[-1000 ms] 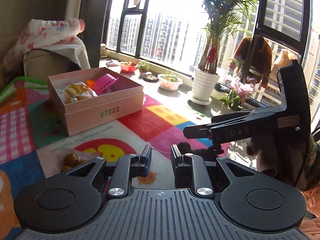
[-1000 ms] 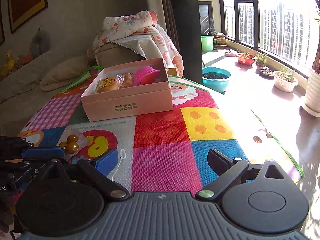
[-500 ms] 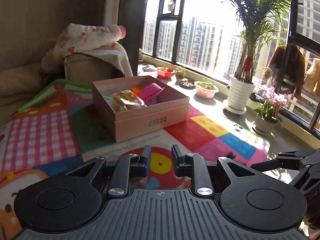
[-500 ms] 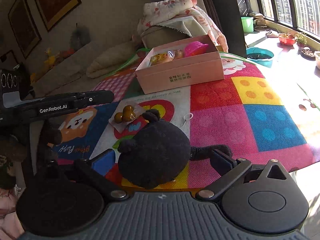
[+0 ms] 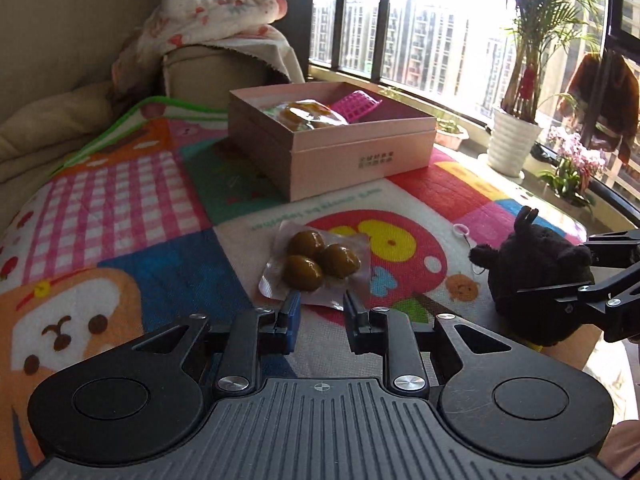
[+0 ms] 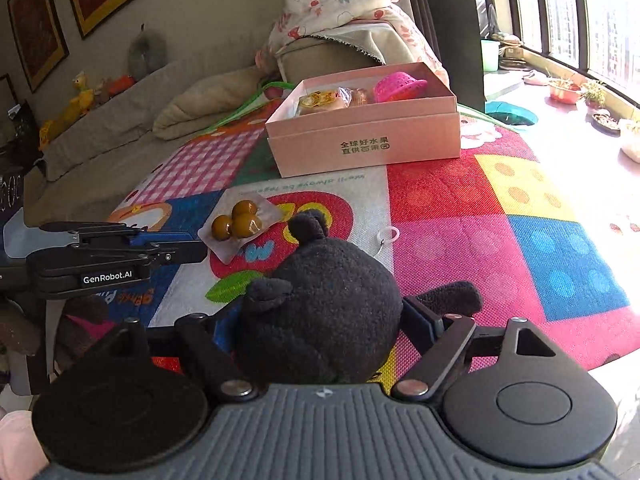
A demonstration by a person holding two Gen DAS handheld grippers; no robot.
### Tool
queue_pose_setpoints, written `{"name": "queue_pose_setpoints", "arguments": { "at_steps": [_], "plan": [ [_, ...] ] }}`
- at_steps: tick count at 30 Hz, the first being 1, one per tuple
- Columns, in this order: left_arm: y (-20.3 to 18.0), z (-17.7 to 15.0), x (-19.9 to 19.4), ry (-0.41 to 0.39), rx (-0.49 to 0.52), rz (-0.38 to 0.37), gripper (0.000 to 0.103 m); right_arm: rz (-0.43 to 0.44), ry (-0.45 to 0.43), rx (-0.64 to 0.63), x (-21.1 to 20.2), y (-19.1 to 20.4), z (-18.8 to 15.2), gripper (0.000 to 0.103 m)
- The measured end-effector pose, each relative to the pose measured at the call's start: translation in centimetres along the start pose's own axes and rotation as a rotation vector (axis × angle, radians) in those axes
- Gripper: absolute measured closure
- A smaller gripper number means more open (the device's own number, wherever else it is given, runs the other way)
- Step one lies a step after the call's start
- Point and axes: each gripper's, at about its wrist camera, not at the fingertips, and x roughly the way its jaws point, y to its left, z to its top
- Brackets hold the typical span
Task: Organize objects
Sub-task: 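Grasp the black plush toy with the left tool while the right tool pushes it toward it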
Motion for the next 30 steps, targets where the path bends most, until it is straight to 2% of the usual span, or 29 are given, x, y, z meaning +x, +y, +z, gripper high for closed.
{"name": "queue_pose_setpoints", "arguments": {
  "at_steps": [2, 4, 7, 10, 12, 14, 18, 20, 22, 24, 27, 30],
  "plan": [
    [-0.6, 0.1, -0.5, -0.010, 0.002, -0.052, 0.078, -0.002, -0.004, -0.003, -0.1, 0.0, 0.2, 0.025],
    [-1.7, 0.4, -1.4, -0.028, 0.010, -0.139, 0.078, 0.001, -0.005, -0.006, -0.1, -0.1, 0.5, 0.025],
    [-4.2, 0.8, -2.7, -0.061, 0.080, -0.232, 0.078, 0.020, 0.004, 0.046, -0.1, -1.0, 0.9, 0.022],
    [-6.8, 1.0, -3.4, -0.082, 0.152, -0.260, 0.077, 0.068, -0.032, 0.147, -1.2, -2.6, 1.1, 0.013],
    [-8.1, 1.2, -3.3, -0.082, 0.169, -0.264, 0.077, 0.073, -0.081, 0.189, -2.5, -3.5, 1.2, 0.011],
    [-9.2, 1.6, -2.7, -0.066, 0.178, -0.268, 0.077, 0.054, -0.135, 0.203, -4.1, -4.2, 1.1, 0.007],
    [-10.6, 2.3, -1.6, -0.038, 0.192, -0.255, 0.075, -0.018, -0.202, 0.208, -6.0, -5.1, 0.9, 0.006],
    [-10.7, 3.0, -1.2, -0.003, 0.163, -0.287, 0.073, -0.034, -0.213, 0.228, -6.3, -5.9, 0.6, 0.006],
    [-10.1, 3.9, 0.1, 0.092, 0.070, -0.404, 0.069, -0.046, -0.215, 0.253, -6.3, -6.7, 0.3, 0.006],
    [-9.2, 4.6, 1.1, 0.135, -0.036, -0.463, 0.065, -0.058, -0.214, 0.274, -6.3, -7.2, 0.0, 0.006],
    [-8.1, 5.2, 2.2, 0.185, -0.134, -0.478, 0.066, -0.076, -0.222, 0.284, -6.5, -7.5, -0.6, 0.006],
    [-7.9, 5.1, 2.5, 0.210, -0.168, -0.451, 0.066, -0.112, -0.239, 0.287, -7.0, -7.7, -1.0, 0.006]
  ]
}}
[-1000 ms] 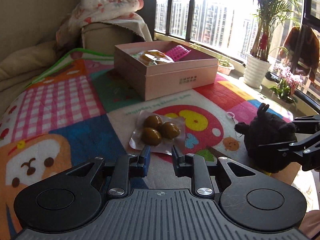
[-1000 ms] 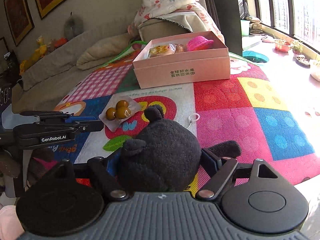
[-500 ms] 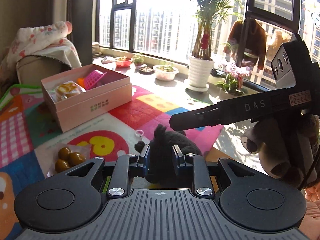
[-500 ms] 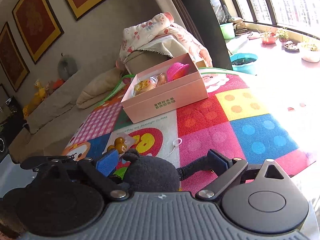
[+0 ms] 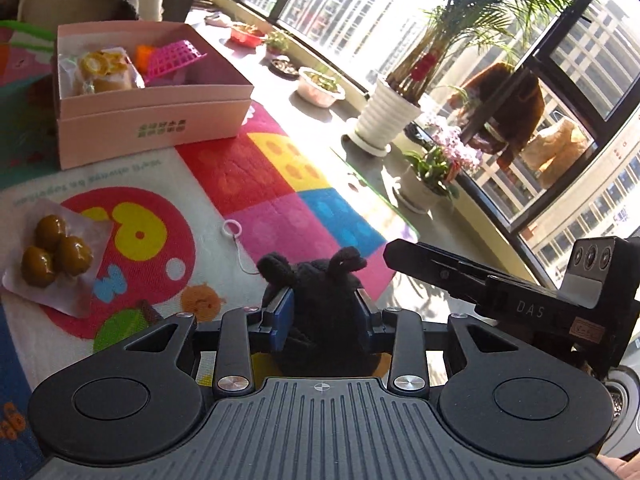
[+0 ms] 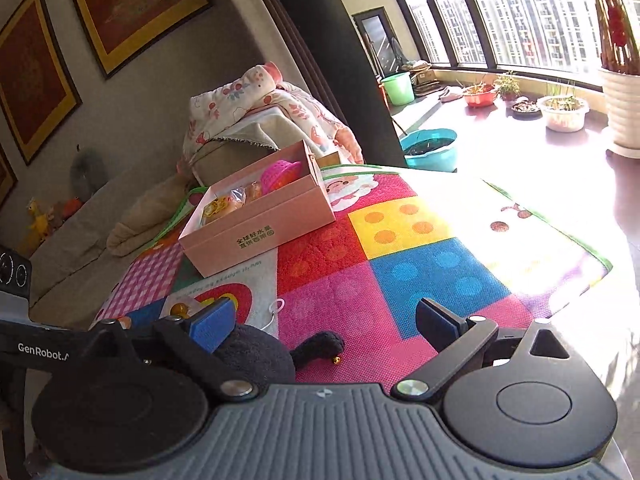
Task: Organize objects
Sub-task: 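Grasp the black plush toy with the left tool while the right tool pushes it toward it, then carry the black plush into the pink box with the left tool while the right tool reaches the brown-ball tray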
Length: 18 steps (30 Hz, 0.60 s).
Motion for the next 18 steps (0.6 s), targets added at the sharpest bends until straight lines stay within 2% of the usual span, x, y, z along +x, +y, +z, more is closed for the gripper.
{"name": "queue_pose_setpoints", "arguments": {
  "at_steps": [4, 6, 9, 10, 12, 13, 15, 16, 18],
  "plan": [
    [-0.2, -0.1, -0.3, 0.058, 0.035, 0.022, 0.064, -0.032, -0.033, -0.005, -1.0, -0.5, 0.2, 0.005],
    [0.1, -0.1, -0.2, 0.072, 0.026, 0.026, 0.059, -0.043, -0.042, -0.013, -1.2, -0.5, 0.1, 0.004],
    [1.0, 0.1, 1.0, 0.114, -0.053, -0.021, 0.040, -0.034, -0.035, -0.007, -1.0, -0.6, 0.0, 0.004],
    [1.4, 0.0, 2.4, 0.166, -0.101, -0.071, 0.032, -0.030, -0.031, -0.001, -0.9, -0.7, 0.0, 0.004],
    [1.8, -0.5, 4.9, 0.238, -0.162, -0.131, 0.024, -0.032, -0.032, 0.002, -0.9, -0.6, -0.1, 0.004],
    [1.5, -0.6, 5.1, 0.202, -0.154, -0.146, 0.015, -0.034, -0.036, 0.000, -1.0, -0.6, -0.1, 0.004],
    [1.0, -0.1, 5.4, 0.169, -0.125, -0.122, 0.021, -0.046, -0.049, -0.010, -1.4, -0.7, -0.1, 0.004],
    [1.0, 0.1, 5.5, 0.146, -0.115, -0.127, 0.030, -0.055, -0.055, -0.017, -1.6, -0.8, 0.0, 0.003],
    [1.3, 0.2, 5.5, 0.117, -0.140, -0.143, 0.032, -0.072, -0.061, -0.027, -1.7, -0.7, 0.0, 0.003]
  ]
}}
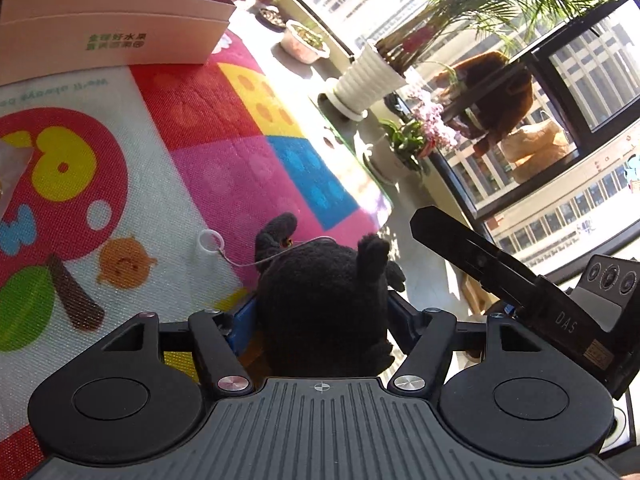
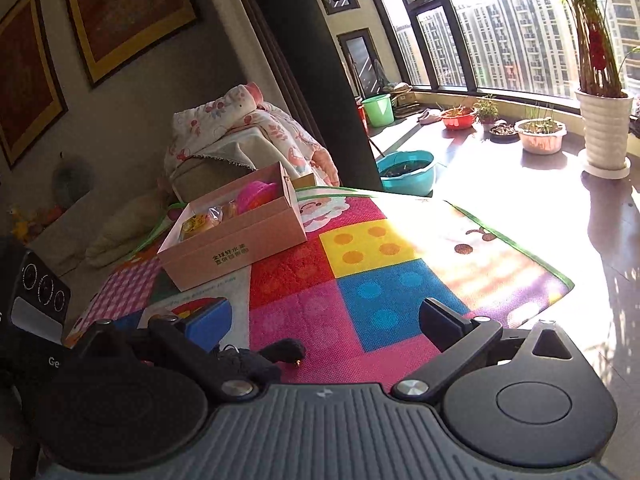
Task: Organize objects
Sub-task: 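Carry the black plush into the pink box with the left tool while the right tool reaches the brown-ball tray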
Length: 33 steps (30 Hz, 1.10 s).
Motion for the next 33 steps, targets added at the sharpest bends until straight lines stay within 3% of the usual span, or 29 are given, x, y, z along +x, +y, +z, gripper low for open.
{"name": "queue_pose_setpoints", "arguments": {
  "at_steps": [4, 8, 13, 18, 20, 24, 25, 28, 30, 31, 33],
  "plan": [
    [0.5, -0.4, -1.7, -0.052, -0.020, -0.002, 0.035, 0.002, 0.005, 0.006, 0.3, 0.2, 0.1, 0.002],
    [2.7, -1.6, -9.4, -0.260, -0.029, 0.078, 0.035, 0.031, 0.031, -0.030, 1.5, 1.9, 0.1, 0.000],
    [6.8, -4.7, -19.5, -0.518, -0.131, 0.406, 0.035, 0.127, 0.133, -0.205, 5.4, 7.8, -1.0, 0.000],
    [8.3, -6.6, -22.9, -0.664, -0.140, 0.623, 0.035, 0.188, 0.239, -0.404, 11.1, 15.5, -2.4, 0.000],
    [8.7, -6.7, -23.2, -0.675, -0.142, 0.635, 0.035, 0.207, 0.279, -0.449, 13.2, 18.0, -2.8, 0.000],
    [10.2, -6.9, -24.1, -0.666, -0.160, 0.578, 0.035, 0.197, 0.320, -0.600, 15.8, 21.4, -4.1, 0.002],
    [10.5, -7.1, -24.1, -0.666, -0.158, 0.574, 0.035, 0.173, 0.312, -0.649, 16.0, 21.7, -4.4, 0.006],
    [11.3, -7.3, -24.3, -0.685, -0.166, 0.550, 0.035, 0.071, 0.239, -0.812, 15.8, 21.3, -4.2, 0.006],
    [11.7, -7.5, -24.4, -0.702, -0.178, 0.551, 0.035, -0.077, 0.167, -0.886, 15.9, 20.4, -3.8, 0.006],
    [11.9, -7.5, -24.4, -0.711, -0.182, 0.554, 0.035, -0.137, 0.143, -0.903, 15.9, 20.0, -3.6, 0.007],
    [12.1, -7.3, -24.3, -0.715, -0.175, 0.551, 0.035, -0.113, 0.180, -0.819, 15.6, 18.9, -2.2, 0.007]
  ]
}}
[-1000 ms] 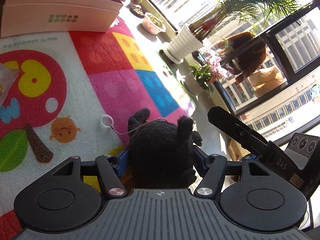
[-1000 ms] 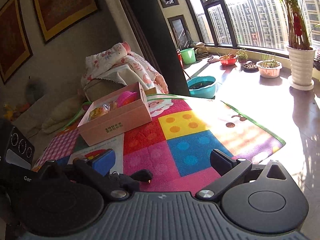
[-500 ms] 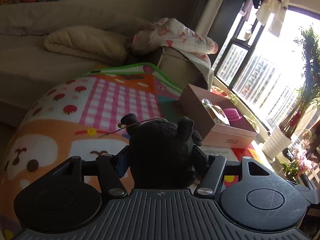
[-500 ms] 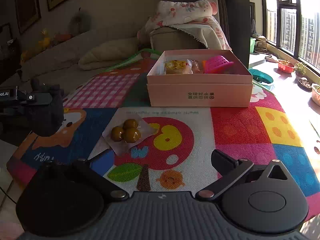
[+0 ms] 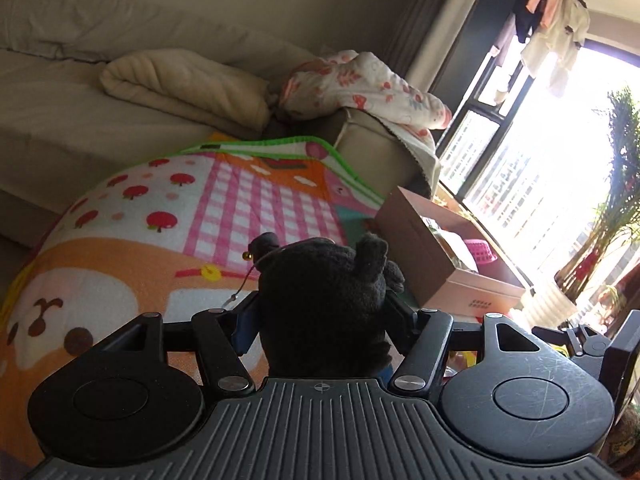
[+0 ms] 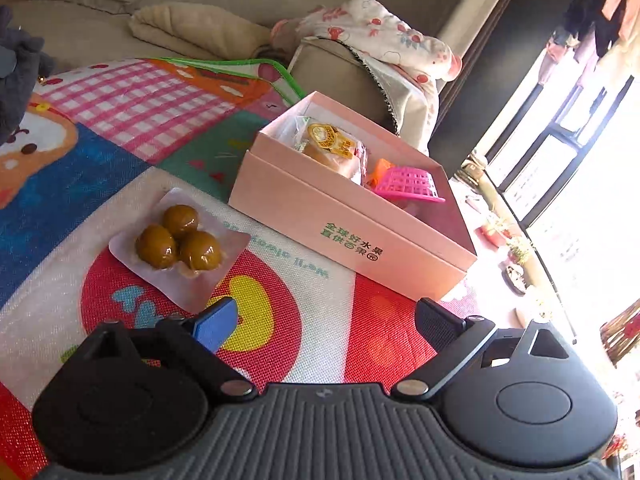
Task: Organize objects
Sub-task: 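Carry the black plush into the pink box with the left tool while the right tool reaches the brown-ball tray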
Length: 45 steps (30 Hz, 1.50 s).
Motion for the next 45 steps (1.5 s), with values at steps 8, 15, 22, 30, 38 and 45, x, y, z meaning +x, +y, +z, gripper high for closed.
{"name": "queue_pose_setpoints", "arguments": {
  "at_steps": [8, 15, 22, 30, 38, 45],
  "plan": [
    [-1.1, -0.4, 0.0, 0.001, 0.038, -0.030, 0.035, 0.330, 0.035, 0.330, 1.3, -0.2, 2.0, 0.005],
    [-1.1, -0.4, -1.3, -0.002, 0.061, 0.008, 0.035, 0.286, 0.033, 0.257, 3.6, 4.5, 3.7, 0.029],
    [-2.5, -0.5, -1.6, 0.023, 0.086, 0.001, 0.035, 0.332, -0.013, 0.197, -1.5, 3.2, 1.7, 0.031],
    [-12.5, 4.8, 1.7, 0.051, 0.173, -0.258, 0.035, 0.231, -0.188, 0.299, -8.6, -5.3, -1.2, 0.031],
    [-22.5, 7.8, 17.6, 0.184, 0.096, -0.373, 0.035, 0.163, -0.254, 0.472, -8.6, -11.8, -4.9, 0.030],
    [-22.1, 4.9, 28.3, 0.388, 0.001, -0.211, 0.034, 0.145, -0.194, 0.564, -6.1, -14.7, -8.7, 0.030]
  ]
}}
